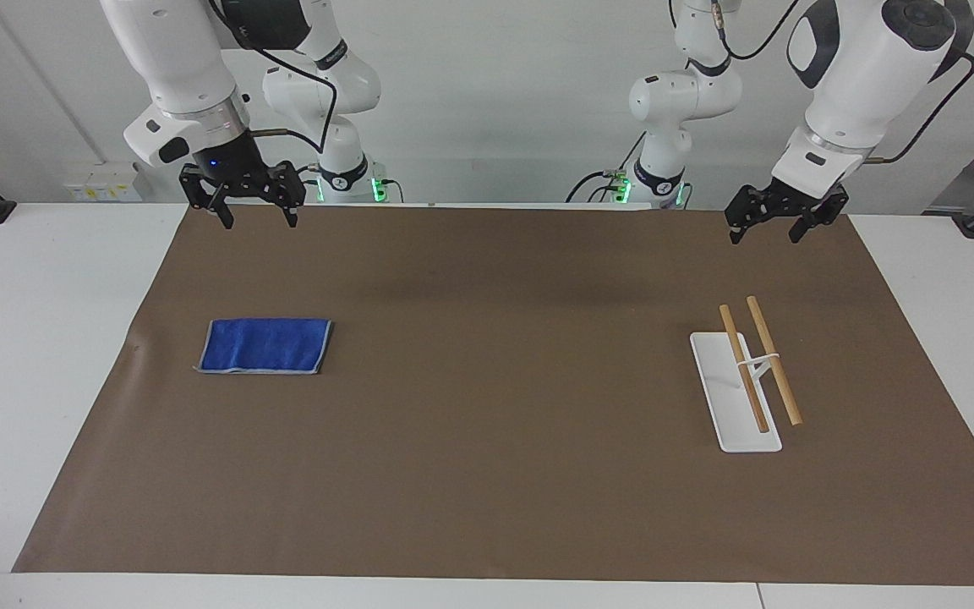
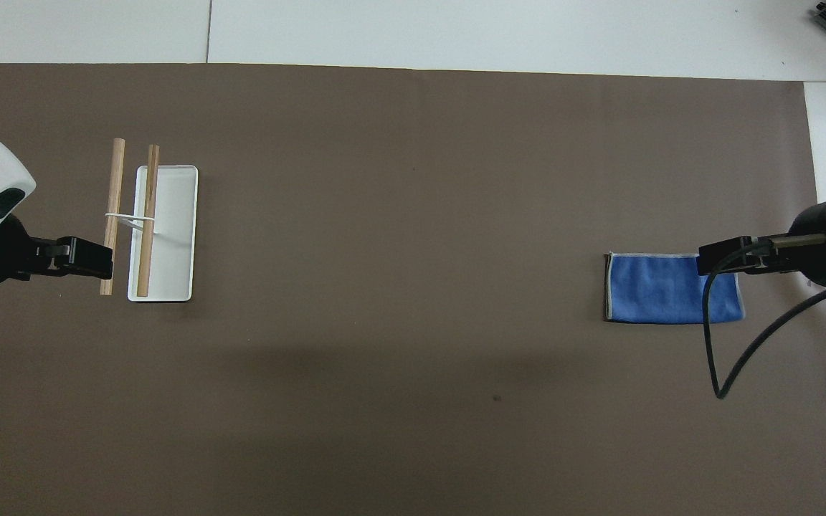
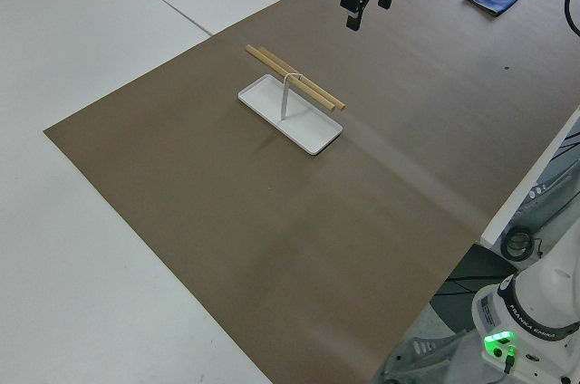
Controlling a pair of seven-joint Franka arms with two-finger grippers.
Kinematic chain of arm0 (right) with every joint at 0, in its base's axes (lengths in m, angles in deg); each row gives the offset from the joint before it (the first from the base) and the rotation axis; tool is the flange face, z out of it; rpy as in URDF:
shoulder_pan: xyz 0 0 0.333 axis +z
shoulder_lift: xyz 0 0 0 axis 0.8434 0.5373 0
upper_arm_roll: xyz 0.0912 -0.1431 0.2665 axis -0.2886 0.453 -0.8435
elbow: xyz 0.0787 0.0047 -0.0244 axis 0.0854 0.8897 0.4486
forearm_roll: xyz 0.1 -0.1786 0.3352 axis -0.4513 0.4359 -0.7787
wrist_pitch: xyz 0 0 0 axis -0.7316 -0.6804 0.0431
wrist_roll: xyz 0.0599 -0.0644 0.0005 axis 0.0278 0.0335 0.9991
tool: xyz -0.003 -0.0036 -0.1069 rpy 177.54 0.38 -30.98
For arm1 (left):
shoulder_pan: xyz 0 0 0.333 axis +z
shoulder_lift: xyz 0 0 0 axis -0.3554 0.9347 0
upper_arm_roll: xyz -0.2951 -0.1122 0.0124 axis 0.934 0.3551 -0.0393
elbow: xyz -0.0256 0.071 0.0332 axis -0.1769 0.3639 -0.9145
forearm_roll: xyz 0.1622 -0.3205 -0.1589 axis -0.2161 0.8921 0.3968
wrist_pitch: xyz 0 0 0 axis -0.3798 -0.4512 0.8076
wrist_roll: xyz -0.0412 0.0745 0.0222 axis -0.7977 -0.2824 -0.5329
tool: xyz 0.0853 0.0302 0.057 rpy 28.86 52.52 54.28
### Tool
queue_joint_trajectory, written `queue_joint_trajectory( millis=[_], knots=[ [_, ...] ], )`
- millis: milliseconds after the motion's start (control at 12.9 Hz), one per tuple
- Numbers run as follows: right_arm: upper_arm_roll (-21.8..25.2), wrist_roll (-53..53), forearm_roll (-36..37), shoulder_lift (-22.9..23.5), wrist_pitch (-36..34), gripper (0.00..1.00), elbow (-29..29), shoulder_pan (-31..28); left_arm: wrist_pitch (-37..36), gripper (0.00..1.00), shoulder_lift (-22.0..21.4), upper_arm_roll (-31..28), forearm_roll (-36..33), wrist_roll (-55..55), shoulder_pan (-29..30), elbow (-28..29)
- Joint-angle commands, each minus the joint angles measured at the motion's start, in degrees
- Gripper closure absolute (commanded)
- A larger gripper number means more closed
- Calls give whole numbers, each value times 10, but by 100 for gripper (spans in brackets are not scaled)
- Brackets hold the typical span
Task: Right arm passes towel to left arm to hang
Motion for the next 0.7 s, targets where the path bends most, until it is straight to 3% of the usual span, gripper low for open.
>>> queue_joint_trajectory(
  millis=[0, 620],
  knots=[
    [2, 14, -11, -15, 8, 0, 17, -3, 8, 0, -17, -3, -8, 3, -5, 17],
    [6, 17, -11, -14, 8, 0, 14, -5, 8, 0, -16, -3, -8, 3, -4, 17]
  ],
)
